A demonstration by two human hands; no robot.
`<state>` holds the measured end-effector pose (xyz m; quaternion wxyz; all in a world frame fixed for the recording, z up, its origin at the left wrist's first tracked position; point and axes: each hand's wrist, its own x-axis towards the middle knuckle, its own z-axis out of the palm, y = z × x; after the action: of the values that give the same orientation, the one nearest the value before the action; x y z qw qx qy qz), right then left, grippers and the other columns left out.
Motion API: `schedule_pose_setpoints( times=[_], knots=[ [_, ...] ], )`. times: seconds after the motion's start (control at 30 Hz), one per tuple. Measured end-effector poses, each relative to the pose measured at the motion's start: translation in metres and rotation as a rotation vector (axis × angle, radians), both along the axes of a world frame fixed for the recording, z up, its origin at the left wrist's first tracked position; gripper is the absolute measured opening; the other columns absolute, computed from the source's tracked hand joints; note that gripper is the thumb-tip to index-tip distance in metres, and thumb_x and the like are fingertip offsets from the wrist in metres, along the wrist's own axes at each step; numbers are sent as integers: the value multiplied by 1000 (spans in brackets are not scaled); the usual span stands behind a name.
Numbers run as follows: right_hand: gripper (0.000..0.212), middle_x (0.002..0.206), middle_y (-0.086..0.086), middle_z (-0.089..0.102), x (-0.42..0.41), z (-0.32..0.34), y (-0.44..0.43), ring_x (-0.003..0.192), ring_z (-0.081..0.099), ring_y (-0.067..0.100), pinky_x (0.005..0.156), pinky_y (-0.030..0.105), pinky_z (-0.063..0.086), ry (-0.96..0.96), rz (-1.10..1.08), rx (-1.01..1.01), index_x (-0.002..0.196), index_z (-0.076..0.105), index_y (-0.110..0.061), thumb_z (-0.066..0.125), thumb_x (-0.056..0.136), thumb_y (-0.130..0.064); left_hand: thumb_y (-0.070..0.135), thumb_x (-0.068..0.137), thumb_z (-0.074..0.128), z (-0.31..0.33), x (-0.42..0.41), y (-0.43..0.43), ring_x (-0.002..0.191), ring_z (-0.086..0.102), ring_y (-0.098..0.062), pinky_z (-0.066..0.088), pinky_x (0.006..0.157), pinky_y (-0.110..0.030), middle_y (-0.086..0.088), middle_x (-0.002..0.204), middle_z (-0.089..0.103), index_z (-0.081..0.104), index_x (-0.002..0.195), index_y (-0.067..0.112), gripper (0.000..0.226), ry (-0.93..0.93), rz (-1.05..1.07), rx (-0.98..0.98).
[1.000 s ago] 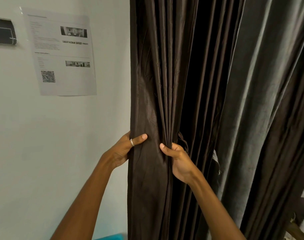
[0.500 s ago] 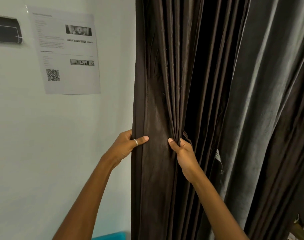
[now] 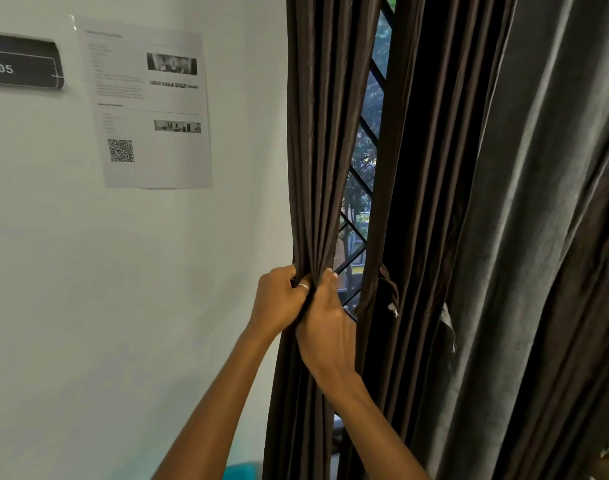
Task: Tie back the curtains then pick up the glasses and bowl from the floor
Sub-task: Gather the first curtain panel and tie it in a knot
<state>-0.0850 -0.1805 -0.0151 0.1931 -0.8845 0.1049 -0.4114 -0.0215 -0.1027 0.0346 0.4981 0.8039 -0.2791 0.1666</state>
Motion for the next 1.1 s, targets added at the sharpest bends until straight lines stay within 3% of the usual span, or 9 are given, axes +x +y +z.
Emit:
schedule_pose_setpoints(
  times=[0.1, 0.17, 0.27, 0.37, 0.47, 0.57, 0.67, 0.77, 1.1],
  knots=[
    [88, 167, 19, 5, 2, 2, 7, 150, 27, 32, 110, 44, 45, 89, 16, 61, 158, -8, -9, 56, 98, -16, 28, 101, 50, -1, 0, -1, 85, 68, -17, 54, 75, -21, -6, 97, 73, 70, 105, 10, 27, 129, -95, -27],
    [85, 167, 19, -5, 0, 3, 11, 155, 3, 32, 120, 47, 32, 105, -1, 47, 157, -12, -10, 50, 101, -23, 36, 102, 46, -1, -4, 1, 103, 66, -17, 52, 95, -29, -2, 113, 71, 69, 118, 15, 35, 309, -213, -174],
    [81, 167, 16, -11, -3, 0, 12, 155, -8, 31, 123, 53, 19, 145, 12, 46, 159, -9, -15, 45, 102, -34, 61, 93, 48, 2, -6, 1, 96, 68, -12, 55, 88, -25, 5, 102, 73, 71, 111, 22, 48, 287, -251, -151],
    [70, 166, 8, 5, -8, -1, 6, 153, 16, 29, 119, 55, 29, 71, 159, 38, 159, 7, -25, 40, 99, -38, 56, 91, 57, 5, -6, 2, 89, 68, -9, 55, 75, -16, 6, 100, 71, 67, 115, 23, 42, 211, -164, -132],
    [59, 155, -6, 23, -13, 3, -18, 136, 41, 16, 111, 47, 43, -47, 332, 225, 152, 26, -33, 44, 96, -26, 48, 95, 56, 7, 0, 9, 97, 67, -11, 55, 86, -22, 5, 109, 70, 64, 123, 21, 40, 199, -188, -135],
    [44, 143, -10, 42, -15, 19, -42, 131, 46, 8, 111, 37, 43, -112, 433, 479, 142, 36, -29, 53, 102, -27, 45, 97, 53, 12, 2, 15, 106, 65, -16, 51, 96, -28, 5, 113, 68, 62, 127, 20, 41, 191, -239, -83],
    [56, 147, -5, 48, -13, 40, -62, 134, 47, 9, 105, 22, 42, 14, 543, 690, 147, 38, -27, 48, 98, -53, 47, 96, 52, 14, 2, 16, 113, 64, -18, 50, 104, -35, 2, 123, 67, 59, 132, 20, 45, 197, -295, -41],
    [71, 147, -11, 50, -11, 50, -72, 135, 48, 4, 116, 37, 38, 133, 659, 716, 145, 45, -33, 46, 88, -75, 49, 95, 52, 14, 0, 17, 116, 63, -17, 48, 106, -40, 3, 127, 66, 56, 135, 24, 48, 216, -341, -28],
    [46, 134, -5, 65, -12, 59, -63, 126, 60, 10, 112, 34, 44, 214, 820, 829, 126, 60, -32, 47, 92, -59, 57, 89, 51, 24, -7, 24, 120, 60, -11, 47, 108, -36, 6, 132, 63, 51, 140, 28, 58, 233, -430, 32]
  ],
)
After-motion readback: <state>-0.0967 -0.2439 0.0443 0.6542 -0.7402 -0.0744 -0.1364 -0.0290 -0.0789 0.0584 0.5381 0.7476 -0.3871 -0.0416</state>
